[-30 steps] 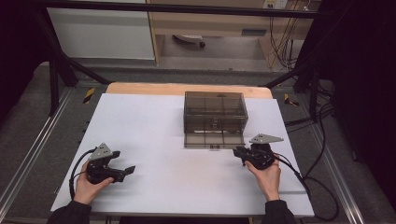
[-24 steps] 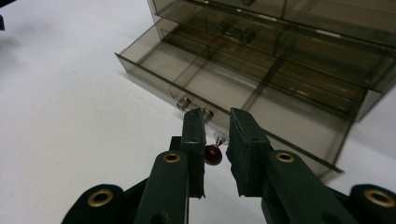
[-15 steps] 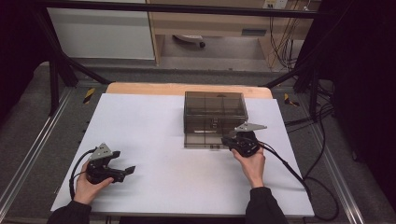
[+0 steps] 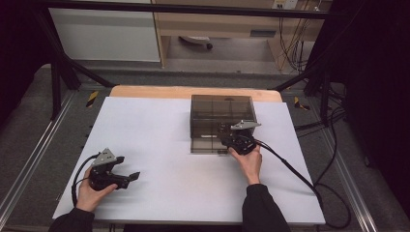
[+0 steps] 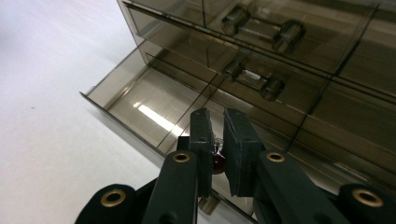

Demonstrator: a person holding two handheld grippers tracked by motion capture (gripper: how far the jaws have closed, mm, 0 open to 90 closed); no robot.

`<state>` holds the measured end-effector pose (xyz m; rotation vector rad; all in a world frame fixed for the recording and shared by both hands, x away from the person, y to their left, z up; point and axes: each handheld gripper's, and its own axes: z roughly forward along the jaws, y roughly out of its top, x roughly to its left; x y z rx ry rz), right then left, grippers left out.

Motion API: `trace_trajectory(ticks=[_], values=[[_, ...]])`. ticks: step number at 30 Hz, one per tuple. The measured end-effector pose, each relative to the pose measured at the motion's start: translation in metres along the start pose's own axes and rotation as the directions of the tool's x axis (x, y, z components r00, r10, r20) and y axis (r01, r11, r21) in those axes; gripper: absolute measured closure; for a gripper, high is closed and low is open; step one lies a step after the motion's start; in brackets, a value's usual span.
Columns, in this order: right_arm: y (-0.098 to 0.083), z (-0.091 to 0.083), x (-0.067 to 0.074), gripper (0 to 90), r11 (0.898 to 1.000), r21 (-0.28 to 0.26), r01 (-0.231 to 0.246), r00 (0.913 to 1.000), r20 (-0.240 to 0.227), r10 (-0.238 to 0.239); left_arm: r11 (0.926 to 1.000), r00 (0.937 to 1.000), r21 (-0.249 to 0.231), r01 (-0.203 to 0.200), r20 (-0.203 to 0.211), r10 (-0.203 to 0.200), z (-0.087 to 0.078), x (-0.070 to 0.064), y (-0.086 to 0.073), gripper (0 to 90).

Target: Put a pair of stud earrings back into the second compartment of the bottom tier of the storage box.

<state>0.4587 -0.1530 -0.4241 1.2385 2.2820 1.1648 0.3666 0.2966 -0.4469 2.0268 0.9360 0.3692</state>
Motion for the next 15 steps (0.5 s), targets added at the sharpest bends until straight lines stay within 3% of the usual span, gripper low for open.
trace_trajectory(ticks=[8,15], values=[[-0.002,0.005,0.001,74.3,1.0,-0.006,-0.009,0.9999,-0.012,0.009,1.0,1.0,0.0,0.0,0.001,0.0,0.0,0.0,0.0,7.1],[0.002,-0.006,0.001,61.4,0.999,-0.034,-0.002,0.9999,-0.01,0.002,1.0,1.0,0.001,-0.001,-0.001,0.001,0.0,0.0,0.0,7.1]])
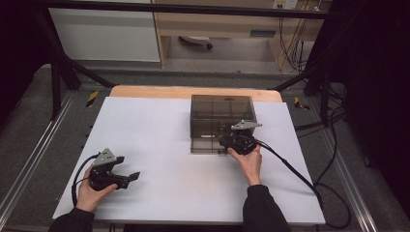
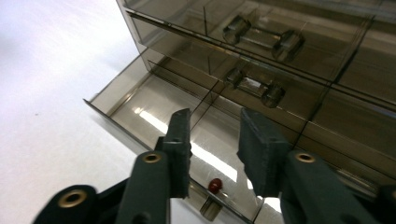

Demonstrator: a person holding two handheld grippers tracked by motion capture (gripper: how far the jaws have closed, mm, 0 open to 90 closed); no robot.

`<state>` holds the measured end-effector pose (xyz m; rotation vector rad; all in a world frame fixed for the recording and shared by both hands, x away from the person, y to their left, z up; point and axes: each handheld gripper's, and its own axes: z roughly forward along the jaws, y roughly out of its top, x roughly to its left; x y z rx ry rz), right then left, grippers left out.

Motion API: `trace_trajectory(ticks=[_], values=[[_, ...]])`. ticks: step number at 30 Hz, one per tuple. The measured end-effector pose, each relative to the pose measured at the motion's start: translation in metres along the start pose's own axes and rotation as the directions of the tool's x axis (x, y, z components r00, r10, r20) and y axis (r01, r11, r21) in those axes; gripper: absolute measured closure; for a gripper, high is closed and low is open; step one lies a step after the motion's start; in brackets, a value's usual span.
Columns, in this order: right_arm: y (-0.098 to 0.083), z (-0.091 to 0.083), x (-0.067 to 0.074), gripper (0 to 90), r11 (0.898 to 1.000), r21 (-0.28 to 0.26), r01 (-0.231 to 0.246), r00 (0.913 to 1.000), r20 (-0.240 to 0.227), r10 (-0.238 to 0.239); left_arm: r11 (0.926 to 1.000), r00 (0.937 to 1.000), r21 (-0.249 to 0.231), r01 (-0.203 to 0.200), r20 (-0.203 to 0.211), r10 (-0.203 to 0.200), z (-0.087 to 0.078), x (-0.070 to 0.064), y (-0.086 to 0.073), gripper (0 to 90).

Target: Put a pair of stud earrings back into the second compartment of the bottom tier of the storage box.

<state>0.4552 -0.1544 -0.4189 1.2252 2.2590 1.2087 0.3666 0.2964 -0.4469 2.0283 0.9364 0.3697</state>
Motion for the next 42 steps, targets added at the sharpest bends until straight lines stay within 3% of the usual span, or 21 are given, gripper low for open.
trace_trajectory(ticks=[4,7,19,28,42], values=[[0.001,-0.009,0.002,48.7,1.0,-0.008,0.012,0.9999,-0.004,-0.012,1.0,1.0,-0.001,0.001,-0.002,-0.001,0.0,0.0,0.0,7.1],[0.001,-0.013,0.003,43.9,1.0,-0.013,0.021,0.9998,-0.004,-0.021,1.0,1.0,0.0,0.001,-0.002,-0.001,0.0,0.0,0.0,7.1],[-0.011,-0.049,-0.004,12.3,0.999,-0.041,-0.005,0.9991,-0.042,0.004,1.0,1.0,0.002,0.003,-0.005,-0.003,0.0,0.0,0.0,6.7],[-0.026,-0.068,-0.009,4.1,1.0,-0.03,0.004,0.9995,-0.03,-0.005,1.0,0.9999,0.004,0.005,-0.01,-0.005,0.0,0.001,0.0,5.9],[-0.055,-0.084,-0.015,2.7,1.0,0.002,-0.002,1.0,-0.007,0.002,1.0,0.9999,0.006,0.005,-0.012,-0.005,0.001,0.0,0.0,5.3]])
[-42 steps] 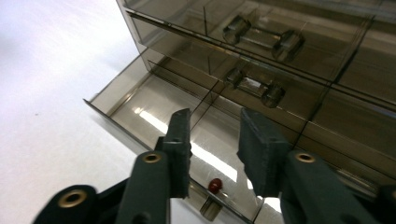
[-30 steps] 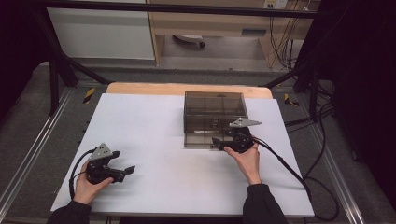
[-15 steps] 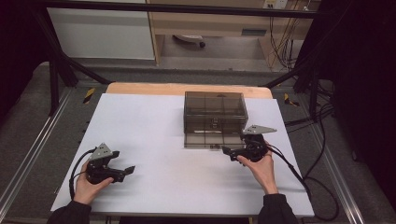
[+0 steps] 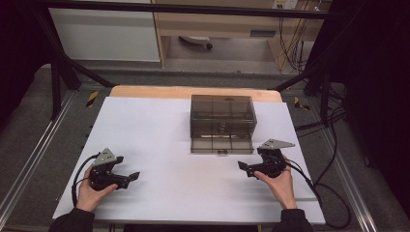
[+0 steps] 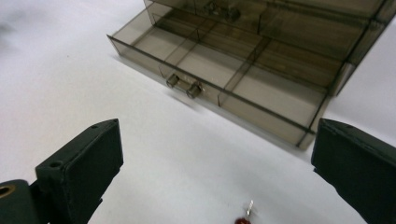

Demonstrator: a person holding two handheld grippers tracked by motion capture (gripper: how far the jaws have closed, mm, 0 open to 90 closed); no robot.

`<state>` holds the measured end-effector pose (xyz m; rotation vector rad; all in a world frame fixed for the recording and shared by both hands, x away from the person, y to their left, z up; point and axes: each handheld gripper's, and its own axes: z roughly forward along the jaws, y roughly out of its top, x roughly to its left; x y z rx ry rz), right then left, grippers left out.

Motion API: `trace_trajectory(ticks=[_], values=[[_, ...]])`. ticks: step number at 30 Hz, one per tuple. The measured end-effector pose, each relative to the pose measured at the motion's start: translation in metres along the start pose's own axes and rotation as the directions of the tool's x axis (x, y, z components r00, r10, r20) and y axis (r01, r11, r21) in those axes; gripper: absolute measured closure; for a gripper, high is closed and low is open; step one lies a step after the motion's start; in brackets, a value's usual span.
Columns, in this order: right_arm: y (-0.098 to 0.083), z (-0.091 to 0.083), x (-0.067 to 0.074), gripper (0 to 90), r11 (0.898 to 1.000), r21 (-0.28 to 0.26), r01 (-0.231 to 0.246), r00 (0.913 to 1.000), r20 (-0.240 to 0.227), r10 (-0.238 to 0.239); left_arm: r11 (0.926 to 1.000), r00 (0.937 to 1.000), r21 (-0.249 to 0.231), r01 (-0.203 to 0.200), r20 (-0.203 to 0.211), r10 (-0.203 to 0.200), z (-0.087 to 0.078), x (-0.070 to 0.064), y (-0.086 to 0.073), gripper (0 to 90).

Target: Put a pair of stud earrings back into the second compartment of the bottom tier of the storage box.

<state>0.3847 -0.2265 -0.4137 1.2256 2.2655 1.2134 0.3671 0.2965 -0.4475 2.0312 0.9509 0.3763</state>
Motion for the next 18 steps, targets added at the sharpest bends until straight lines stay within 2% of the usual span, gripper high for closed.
trace_trajectory(ticks=[14,18], values=[[-0.03,-0.006,-0.01,4.7,0.999,0.023,-0.036,0.9993,0.015,0.035,1.0,1.0,0.002,-0.001,0.002,0.001,0.0,0.0,0.0,5.3],[-0.036,-0.004,-0.012,6.9,0.999,0.039,-0.033,0.9993,0.017,0.033,1.0,1.0,0.0,-0.001,0.004,0.001,0.0,0.0,0.0,5.4]])
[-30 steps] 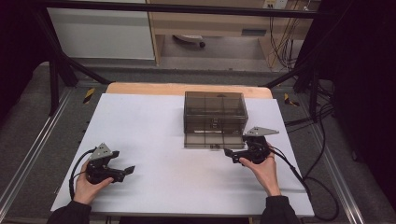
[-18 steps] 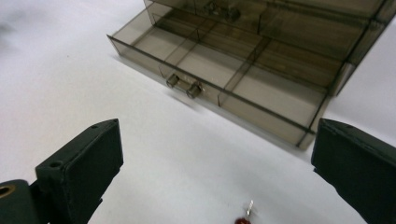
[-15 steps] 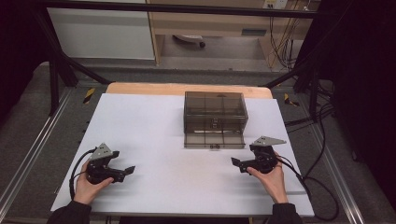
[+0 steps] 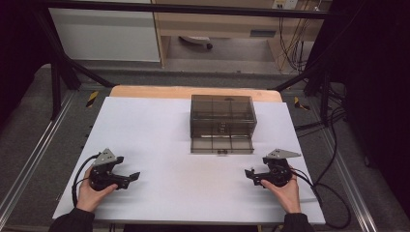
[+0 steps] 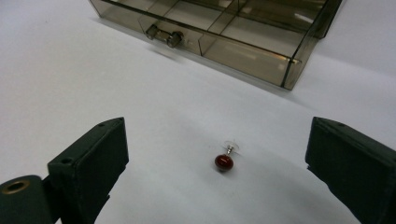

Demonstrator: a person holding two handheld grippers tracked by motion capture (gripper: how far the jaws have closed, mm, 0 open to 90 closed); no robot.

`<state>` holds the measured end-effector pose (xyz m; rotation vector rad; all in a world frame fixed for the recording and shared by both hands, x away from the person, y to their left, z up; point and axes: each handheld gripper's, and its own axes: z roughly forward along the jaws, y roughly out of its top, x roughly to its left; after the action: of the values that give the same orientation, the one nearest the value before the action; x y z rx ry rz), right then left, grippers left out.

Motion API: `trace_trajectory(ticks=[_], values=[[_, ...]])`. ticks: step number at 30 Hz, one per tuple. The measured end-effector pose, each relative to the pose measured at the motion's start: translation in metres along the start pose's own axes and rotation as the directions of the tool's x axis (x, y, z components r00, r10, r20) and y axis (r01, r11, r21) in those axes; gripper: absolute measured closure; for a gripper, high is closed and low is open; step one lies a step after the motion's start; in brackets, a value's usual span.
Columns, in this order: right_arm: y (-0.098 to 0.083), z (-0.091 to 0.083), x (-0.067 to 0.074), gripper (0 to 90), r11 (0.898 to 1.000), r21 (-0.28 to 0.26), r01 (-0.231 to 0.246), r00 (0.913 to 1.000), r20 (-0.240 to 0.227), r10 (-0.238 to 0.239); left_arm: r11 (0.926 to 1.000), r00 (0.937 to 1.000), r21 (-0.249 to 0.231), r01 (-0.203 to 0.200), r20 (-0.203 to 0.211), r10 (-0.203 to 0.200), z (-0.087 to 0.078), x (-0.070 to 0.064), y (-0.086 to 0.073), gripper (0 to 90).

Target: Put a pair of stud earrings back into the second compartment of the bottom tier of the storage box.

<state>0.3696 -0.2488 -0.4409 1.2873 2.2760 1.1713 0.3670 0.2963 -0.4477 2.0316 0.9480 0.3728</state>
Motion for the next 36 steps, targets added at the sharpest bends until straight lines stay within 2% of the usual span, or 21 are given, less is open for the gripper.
trace_trajectory(ticks=[3,7,10,15,22,36], values=[[-0.004,0.0021,-0.0027,9.5,1.0,0.011,0.009,0.9999,0.01,-0.009,1.0,1.0,-0.001,0.0,0.002,0.0,-0.0001,0.0,-0.0002,5.5],[-0.0082,0.0027,-0.0068,17.1,1.0,0.007,-0.004,0.9998,0.017,0.004,1.0,1.0,0.002,-0.003,0.003,0.003,0.0006,-0.0003,0.0,5.6],[-0.0084,0.0027,-0.0073,24.5,1.0,0.003,-0.005,0.9995,0.03,0.005,1.0,1.0,0.002,-0.003,0.004,0.003,0.0007,-0.0004,0.0,5.6],[-0.0087,0.0044,-0.0074,41.6,1.0,0.007,0.01,0.9996,0.026,-0.01,1.0,1.0,0.002,-0.003,0.004,0.003,0.0006,-0.0004,-0.0001,5.7],[-0.0093,0.0067,-0.0068,56.0,1.0,0.025,0.005,0.9998,0.018,-0.006,1.0,1.0,0.003,-0.003,0.006,0.003,0.0008,-0.0005,-0.0001,5.7],[-0.0092,0.0104,-0.0069,70.5,0.999,0.038,-0.001,0.9998,0.019,0.0,1.0,1.0,0.004,-0.004,0.005,0.004,0.001,-0.0006,-0.0002,5.9]])
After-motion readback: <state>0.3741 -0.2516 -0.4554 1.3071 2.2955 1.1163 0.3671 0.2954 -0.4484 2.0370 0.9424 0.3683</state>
